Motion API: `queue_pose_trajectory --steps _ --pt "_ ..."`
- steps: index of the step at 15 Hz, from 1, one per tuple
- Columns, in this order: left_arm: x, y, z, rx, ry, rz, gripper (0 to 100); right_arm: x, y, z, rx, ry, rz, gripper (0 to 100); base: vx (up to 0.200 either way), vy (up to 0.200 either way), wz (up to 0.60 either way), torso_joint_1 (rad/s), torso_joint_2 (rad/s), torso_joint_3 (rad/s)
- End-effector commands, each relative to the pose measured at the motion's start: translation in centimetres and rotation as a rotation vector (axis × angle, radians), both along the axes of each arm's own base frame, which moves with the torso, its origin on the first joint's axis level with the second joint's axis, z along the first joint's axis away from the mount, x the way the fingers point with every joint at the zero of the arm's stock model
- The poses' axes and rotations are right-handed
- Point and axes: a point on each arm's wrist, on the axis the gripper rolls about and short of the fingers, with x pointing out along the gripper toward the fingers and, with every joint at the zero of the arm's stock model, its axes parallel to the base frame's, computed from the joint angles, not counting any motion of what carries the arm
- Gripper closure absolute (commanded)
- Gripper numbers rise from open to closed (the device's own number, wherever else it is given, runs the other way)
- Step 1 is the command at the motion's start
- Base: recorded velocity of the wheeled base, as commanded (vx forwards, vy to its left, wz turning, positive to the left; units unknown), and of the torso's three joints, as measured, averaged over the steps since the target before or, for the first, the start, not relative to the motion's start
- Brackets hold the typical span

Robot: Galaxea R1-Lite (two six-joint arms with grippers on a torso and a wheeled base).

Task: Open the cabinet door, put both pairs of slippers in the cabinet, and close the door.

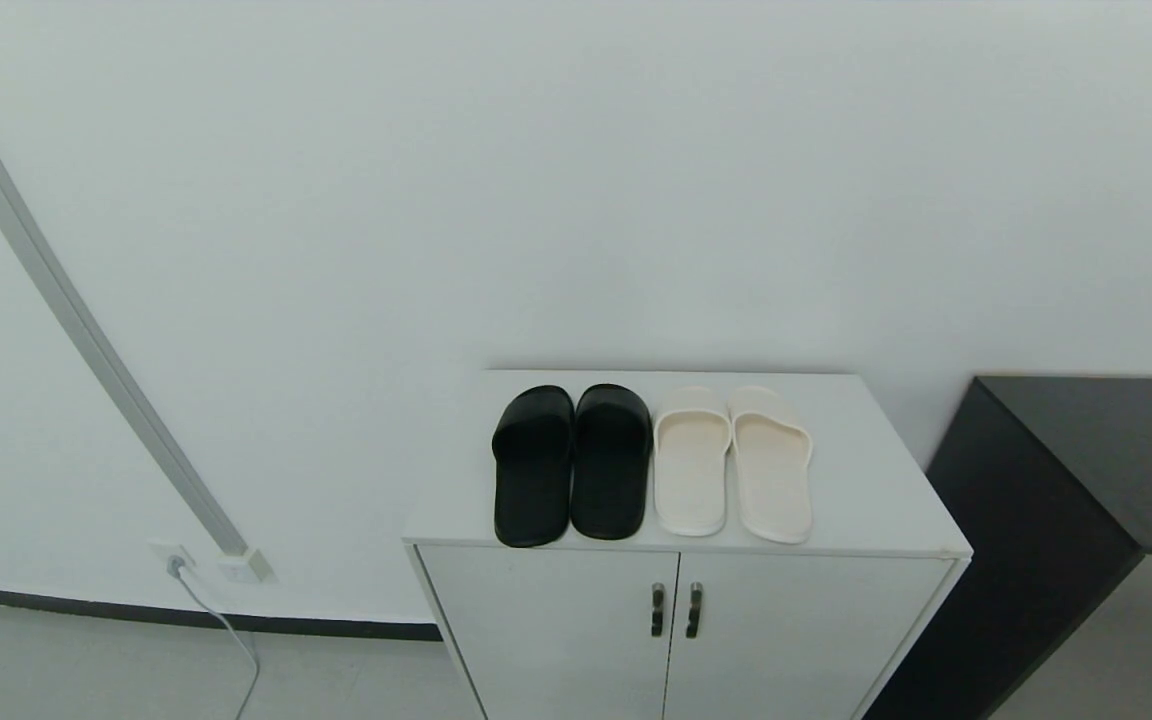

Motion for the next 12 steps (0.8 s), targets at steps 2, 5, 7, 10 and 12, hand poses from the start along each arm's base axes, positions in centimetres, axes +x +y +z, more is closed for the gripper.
queue_pose_trajectory --steps 2,5,7,10,12 --pt "0.0 0.0 0.0 -0.001 0.002 0.002 100 6.5 10.3 0.6 0.035 0.096 0.078 0 0.000 0.000 0.00 0.000 0.00 0.000" --pt "0.0 0.0 0.0 -0.002 0.000 0.004 100 9.4 14.6 0.0 -0.006 0.145 0.055 0 0.000 0.000 0.00 0.000 0.00 0.000" --pt "0.0 0.0 0.0 -0.004 0.002 0.002 100 11.1 16.4 -1.4 -0.053 0.165 -0.016 0 0.000 0.000 0.00 0.000 0.00 0.000" --pt "0.0 0.0 0.0 -0.002 0.002 -0.001 100 13.1 18.4 -2.9 -0.012 0.123 -0.097 0 0.000 0.000 0.00 0.000 0.00 0.000" --pt "0.0 0.0 0.0 -0.002 0.002 -0.001 100 14.2 19.3 -4.0 -0.015 0.098 -0.151 0 0.000 0.000 0.00 0.000 0.00 0.000"
